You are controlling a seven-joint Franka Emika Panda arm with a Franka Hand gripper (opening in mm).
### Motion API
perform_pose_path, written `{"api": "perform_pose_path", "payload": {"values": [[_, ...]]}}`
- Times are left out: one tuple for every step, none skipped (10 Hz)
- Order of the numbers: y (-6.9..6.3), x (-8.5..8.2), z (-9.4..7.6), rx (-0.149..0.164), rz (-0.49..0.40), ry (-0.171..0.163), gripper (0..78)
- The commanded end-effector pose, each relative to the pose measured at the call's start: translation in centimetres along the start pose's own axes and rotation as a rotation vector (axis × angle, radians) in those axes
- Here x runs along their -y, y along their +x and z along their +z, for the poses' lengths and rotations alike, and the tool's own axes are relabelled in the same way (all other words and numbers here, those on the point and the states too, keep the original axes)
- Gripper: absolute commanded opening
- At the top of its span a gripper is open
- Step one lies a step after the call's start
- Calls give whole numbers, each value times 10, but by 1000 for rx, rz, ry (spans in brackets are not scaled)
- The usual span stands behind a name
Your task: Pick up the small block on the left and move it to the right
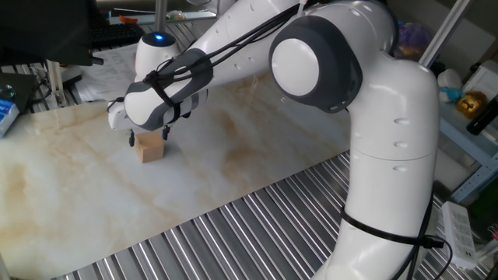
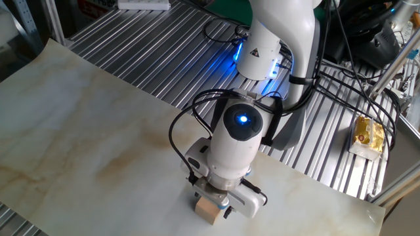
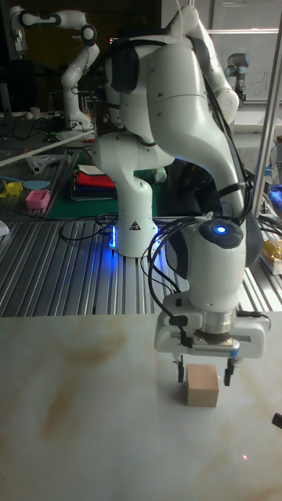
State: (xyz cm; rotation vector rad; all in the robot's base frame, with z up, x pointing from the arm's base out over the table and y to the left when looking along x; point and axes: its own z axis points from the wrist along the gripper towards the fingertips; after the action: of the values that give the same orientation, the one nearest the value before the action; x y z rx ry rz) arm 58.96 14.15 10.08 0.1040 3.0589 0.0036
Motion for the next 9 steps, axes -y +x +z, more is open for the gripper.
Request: {"api": "perform_pose_path", "payload": {"values": [[-1, 0, -2, 4, 0, -1, 774], [-1, 1, -6, -26, -7, -7, 774], [0, 2, -12, -44, -6, -7, 774], [1, 3, -15, -48, -1, -11, 774], [2, 4, -19, -60, -6, -11, 774], [3, 5, -23, -65, -6, -7, 774], [3, 5, -23, -66, -6, -7, 774], [5, 8, -33, -69, -11, 4, 774], [5, 11, -40, -69, -17, 16, 774]]}}
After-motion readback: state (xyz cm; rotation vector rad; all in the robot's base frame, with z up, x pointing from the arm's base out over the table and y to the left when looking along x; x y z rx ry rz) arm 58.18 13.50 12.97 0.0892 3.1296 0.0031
